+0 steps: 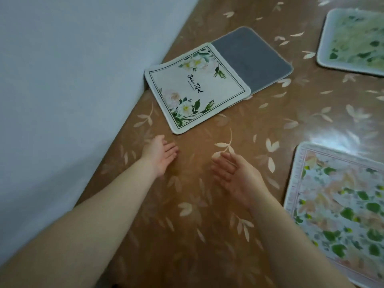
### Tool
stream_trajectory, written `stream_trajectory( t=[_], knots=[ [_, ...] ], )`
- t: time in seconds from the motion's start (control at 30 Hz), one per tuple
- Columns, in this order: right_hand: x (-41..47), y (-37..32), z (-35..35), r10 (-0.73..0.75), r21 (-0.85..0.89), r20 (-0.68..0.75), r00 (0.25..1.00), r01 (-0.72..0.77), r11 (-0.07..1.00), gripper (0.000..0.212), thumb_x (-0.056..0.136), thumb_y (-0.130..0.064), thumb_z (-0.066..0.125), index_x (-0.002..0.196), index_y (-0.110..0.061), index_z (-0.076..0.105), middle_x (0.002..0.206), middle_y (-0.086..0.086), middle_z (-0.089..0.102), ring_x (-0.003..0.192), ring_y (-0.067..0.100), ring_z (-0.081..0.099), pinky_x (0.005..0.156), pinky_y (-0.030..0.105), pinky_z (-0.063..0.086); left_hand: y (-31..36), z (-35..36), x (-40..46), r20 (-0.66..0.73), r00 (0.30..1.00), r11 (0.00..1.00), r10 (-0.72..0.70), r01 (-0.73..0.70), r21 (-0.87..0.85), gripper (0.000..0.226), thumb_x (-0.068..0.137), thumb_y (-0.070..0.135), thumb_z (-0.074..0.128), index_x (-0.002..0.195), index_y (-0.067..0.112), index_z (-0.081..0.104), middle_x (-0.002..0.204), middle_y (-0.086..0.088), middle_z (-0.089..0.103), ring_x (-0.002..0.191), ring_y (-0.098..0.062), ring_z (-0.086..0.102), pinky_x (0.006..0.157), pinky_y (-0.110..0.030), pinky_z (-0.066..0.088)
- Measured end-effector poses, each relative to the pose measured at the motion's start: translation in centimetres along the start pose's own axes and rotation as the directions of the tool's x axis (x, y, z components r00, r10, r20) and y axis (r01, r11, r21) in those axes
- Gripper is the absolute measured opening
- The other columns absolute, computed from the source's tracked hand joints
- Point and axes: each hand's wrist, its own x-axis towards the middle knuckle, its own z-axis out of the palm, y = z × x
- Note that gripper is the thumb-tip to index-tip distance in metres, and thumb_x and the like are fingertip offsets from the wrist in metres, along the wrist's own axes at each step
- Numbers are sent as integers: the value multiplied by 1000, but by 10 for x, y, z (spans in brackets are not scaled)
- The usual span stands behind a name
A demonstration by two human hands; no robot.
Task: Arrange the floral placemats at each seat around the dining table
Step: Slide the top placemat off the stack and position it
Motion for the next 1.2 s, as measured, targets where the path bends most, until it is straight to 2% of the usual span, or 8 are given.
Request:
stream_trajectory(
  t=[0.17, 0.43, 0.67, 0.77, 0.83, 0.97, 1.07, 1.2],
  knots=[
    [29, -18, -6, 62, 55, 93, 994, -67, 996, 37, 107, -33, 48, 129, -14, 71, 123, 9, 78, 113, 27, 74, 94, 41, 56, 30, 36, 41, -149, 989, 997, 16, -5, 75, 22, 97, 21, 61, 112, 5, 65, 105, -12, 71, 89, -22, 71, 62, -32, 58],
    [27, -15, -19, 90, 112, 69, 994, -97, 989, 34, 109, -32, 46, 127, -15, 69, 113, 6, 82, 105, 24, 77, 88, 39, 57, 24, 78, 30, -192, 977, 994, 93, -80, 75, 22, 92, 13, 71, 110, 4, 66, 95, -12, 72, 76, -17, 72, 53, -24, 58],
    [-4, -29, -65, -51, 206, -196, 979, 92, 974, 30, 106, -30, 53, 129, -13, 65, 111, 7, 81, 103, 25, 77, 79, 36, 58, -131, 86, -93, -39, 975, 976, -219, 219, -9, 13, 96, 11, 64, 103, 1, 68, 67, -10, 70, 59, -19, 68, 50, -27, 58],
    [-23, -39, -99, -57, 74, -253, 966, 78, 994, 37, 106, -29, 52, 139, -14, 57, 117, 3, 72, 107, 22, 70, 80, 34, 55, -204, 59, -157, 18, 887, 882, -461, 456, 118, 19, 98, 16, 60, 99, -1, 67, 66, -14, 74, 54, -25, 70, 49, -29, 57],
    [-38, -37, -114, -12, -21, -258, 966, 6, 1000, 40, 104, -27, 54, 141, -12, 57, 124, 5, 71, 110, 23, 69, 87, 38, 55, -215, 33, -178, 60, 857, 839, -511, 483, 251, 29, 100, 25, 56, 98, -2, 69, 73, -17, 76, 57, -28, 72, 53, -33, 58],
    [-72, -18, -120, 14, -140, -247, 969, -50, 989, 29, 104, -30, 55, 128, -15, 60, 128, 5, 70, 110, 26, 68, 92, 45, 54, -155, -15, -150, 19, 996, 934, -89, 77, 349, 28, 101, 25, 50, 95, 3, 66, 79, -14, 74, 68, -25, 69, 64, -36, 54],
    [-93, 1, -118, -19, -217, -293, 956, -47, 975, 20, 104, -31, 54, 118, -17, 60, 116, 1, 71, 104, 22, 68, 89, 45, 55, -92, -35, -106, -64, 978, 902, 197, -156, 403, 26, 100, 29, 50, 96, 7, 63, 98, -16, 69, 75, -22, 63, 67, -36, 52],
    [-106, 21, -118, -61, -232, -357, 932, -25, 972, 19, 102, -28, 56, 87, -20, 64, 94, 0, 71, 92, 18, 66, 93, 47, 56, -67, -56, -69, -70, 972, 823, 225, -152, 548, 51, 98, 48, 47, 129, 10, 59, 119, -6, 64, 104, -21, 60, 87, -40, 46]
  ],
)
